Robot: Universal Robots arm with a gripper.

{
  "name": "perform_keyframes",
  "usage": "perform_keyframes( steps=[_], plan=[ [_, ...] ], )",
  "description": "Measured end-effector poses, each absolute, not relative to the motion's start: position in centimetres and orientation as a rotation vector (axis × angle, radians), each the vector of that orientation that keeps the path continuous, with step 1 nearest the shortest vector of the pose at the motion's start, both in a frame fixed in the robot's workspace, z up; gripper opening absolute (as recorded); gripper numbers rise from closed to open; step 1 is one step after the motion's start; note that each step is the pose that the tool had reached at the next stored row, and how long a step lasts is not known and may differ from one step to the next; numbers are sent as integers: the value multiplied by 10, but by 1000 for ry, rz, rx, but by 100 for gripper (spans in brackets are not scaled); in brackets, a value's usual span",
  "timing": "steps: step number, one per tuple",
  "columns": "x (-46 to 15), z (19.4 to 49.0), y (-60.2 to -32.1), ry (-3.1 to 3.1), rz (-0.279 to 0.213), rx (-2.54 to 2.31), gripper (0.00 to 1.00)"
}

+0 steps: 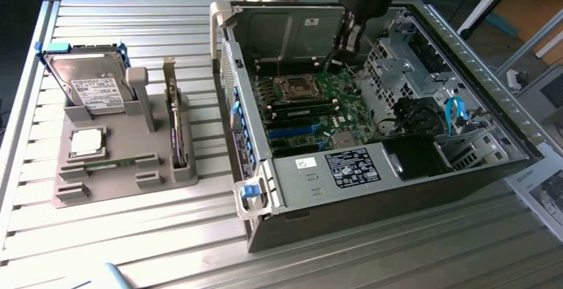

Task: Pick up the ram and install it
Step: 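Press down the ram until it locks into place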

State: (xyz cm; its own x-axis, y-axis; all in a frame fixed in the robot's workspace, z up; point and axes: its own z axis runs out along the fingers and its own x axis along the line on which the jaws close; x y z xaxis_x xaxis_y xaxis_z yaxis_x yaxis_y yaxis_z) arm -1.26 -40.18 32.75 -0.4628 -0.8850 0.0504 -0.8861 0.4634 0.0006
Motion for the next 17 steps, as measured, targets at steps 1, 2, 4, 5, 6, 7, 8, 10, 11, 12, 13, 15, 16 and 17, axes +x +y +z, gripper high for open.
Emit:
perform_keyframes(
  steps=[1, 2, 4, 5, 6, 7, 8, 10, 11, 12, 13, 15, 16, 17],
  plan=[
    [-13, 327, -402, -2667, 39, 1575, 10],
    [-13, 327, -402, -2681, 38, 1551, 10],
    [-13, 327, -402, -2718, 37, 1484, 10],
    [-13, 327, -402, -2739, 36, 1444, 10],
    [-13, 327, -402, -2770, 34, 1383, 10],
    [-13, 327, -402, -2787, 33, 1347, 10],
    [-13, 327, -402, -2808, 32, 1302, 10],
    [-13, 327, -402, -2833, 31, 1246, 10],
    [-13, 327, -402, -2855, 29, 1193, 10],
    [-13, 327, -402, -2867, 28, 1165, 10],
    [-13, 327, -402, -2879, 28, 1135, 10],
    [-13, 327, -402, -2899, 26, 1080, 10],
    [-13, 327, -402, -2916, 25, 1034, 10],
    [-13, 327, -402, -2928, 24, 998, 10]
  ],
)
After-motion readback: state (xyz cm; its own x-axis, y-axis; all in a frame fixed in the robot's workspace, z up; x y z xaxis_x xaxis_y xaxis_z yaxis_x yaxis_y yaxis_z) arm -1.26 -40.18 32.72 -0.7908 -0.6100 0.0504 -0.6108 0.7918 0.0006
